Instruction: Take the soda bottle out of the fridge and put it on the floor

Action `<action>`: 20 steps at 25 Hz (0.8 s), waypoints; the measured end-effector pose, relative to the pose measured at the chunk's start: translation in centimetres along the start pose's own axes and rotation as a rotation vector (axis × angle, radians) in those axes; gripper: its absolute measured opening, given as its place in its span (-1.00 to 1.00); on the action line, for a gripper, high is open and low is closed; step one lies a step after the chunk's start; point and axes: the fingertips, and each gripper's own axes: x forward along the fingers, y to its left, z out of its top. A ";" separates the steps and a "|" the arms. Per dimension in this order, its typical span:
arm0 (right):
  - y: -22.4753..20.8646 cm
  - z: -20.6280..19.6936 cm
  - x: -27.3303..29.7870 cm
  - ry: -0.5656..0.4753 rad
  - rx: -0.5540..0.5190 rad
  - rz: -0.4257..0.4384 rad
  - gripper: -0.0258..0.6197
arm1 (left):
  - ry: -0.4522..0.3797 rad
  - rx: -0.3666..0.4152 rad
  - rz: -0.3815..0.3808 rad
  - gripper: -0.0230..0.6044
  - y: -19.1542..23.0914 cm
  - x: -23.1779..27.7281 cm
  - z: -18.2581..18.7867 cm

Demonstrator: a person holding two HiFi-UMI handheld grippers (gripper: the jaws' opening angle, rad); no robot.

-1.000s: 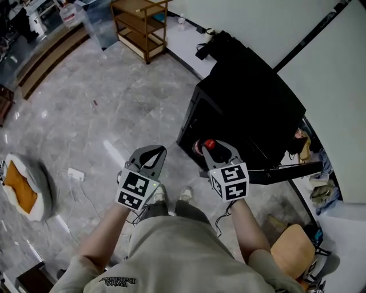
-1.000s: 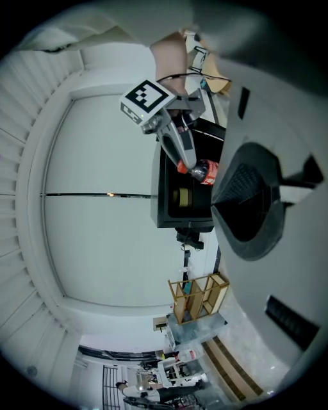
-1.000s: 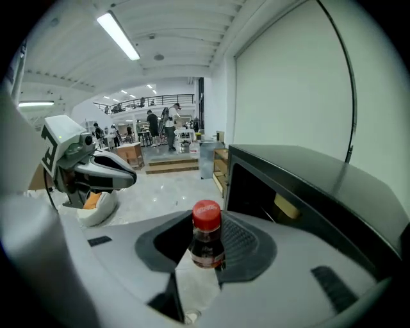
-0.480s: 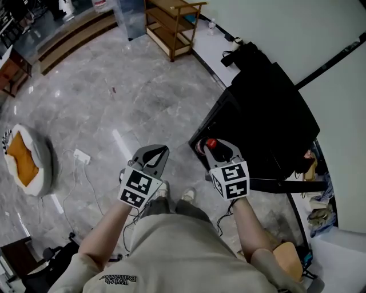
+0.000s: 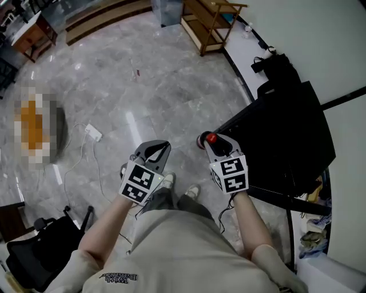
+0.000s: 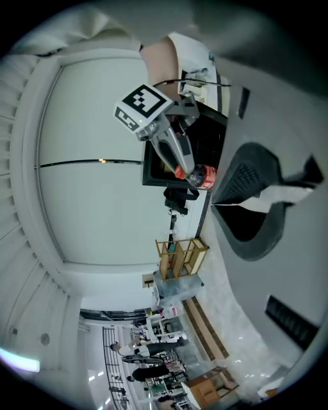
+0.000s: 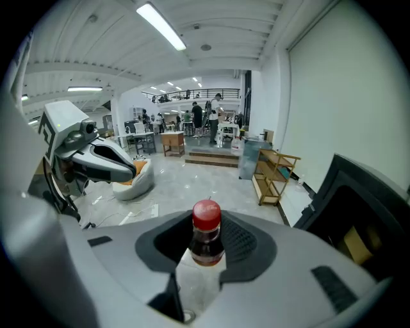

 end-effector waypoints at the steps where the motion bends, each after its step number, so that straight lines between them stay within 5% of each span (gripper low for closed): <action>1: 0.5 0.1 0.6 0.005 -0.015 0.010 -0.58 | 0.010 -0.002 0.011 -0.90 0.4 -0.2 -0.4; 20: 9.2 0.8 11.4 0.068 -0.094 0.191 -0.58 | 0.105 -0.152 0.111 -0.90 7.0 -1.2 -9.0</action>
